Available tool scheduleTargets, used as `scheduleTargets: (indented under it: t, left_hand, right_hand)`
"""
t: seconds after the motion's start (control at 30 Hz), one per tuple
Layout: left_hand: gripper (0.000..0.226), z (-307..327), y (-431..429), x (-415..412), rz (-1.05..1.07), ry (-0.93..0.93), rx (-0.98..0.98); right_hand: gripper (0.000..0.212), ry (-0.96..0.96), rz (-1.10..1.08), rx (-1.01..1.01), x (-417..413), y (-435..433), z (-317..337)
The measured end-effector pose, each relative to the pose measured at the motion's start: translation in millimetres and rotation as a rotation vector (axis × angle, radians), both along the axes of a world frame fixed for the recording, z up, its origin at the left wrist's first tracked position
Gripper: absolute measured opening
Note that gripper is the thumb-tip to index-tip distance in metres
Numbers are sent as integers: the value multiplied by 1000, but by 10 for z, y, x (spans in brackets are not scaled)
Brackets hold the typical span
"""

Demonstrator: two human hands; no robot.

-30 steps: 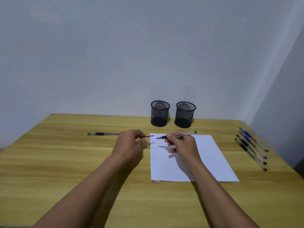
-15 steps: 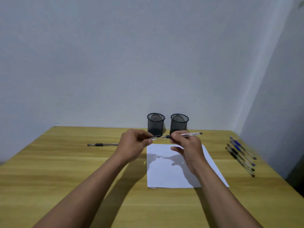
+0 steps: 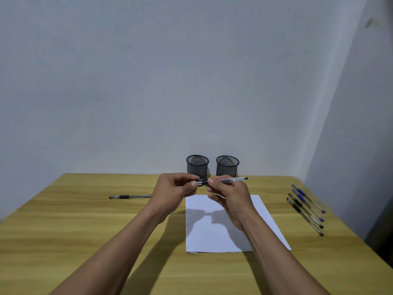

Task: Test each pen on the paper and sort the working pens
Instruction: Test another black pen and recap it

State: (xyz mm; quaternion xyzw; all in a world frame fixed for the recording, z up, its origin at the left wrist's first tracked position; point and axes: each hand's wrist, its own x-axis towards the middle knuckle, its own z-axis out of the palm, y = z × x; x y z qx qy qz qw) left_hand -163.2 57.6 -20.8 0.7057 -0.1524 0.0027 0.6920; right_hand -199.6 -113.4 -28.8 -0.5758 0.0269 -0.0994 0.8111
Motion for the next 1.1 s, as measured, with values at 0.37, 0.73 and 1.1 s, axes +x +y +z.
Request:
scheduleTargets:
  t: [0.37,0.73,1.1]
  left_hand:
    - [11,55,-17,139,44,57,2]
    - [15,61,-521,223,-36,17,22]
    - [41,-59,-1552,282,-167,-289,653]
  right_hand:
    - [3,4,-14,-222,37,-302,246]
    - [9,3,-183,-1248,-230,-828,281]
    - [18,291,-493,-1217,-776,-1648,-72]
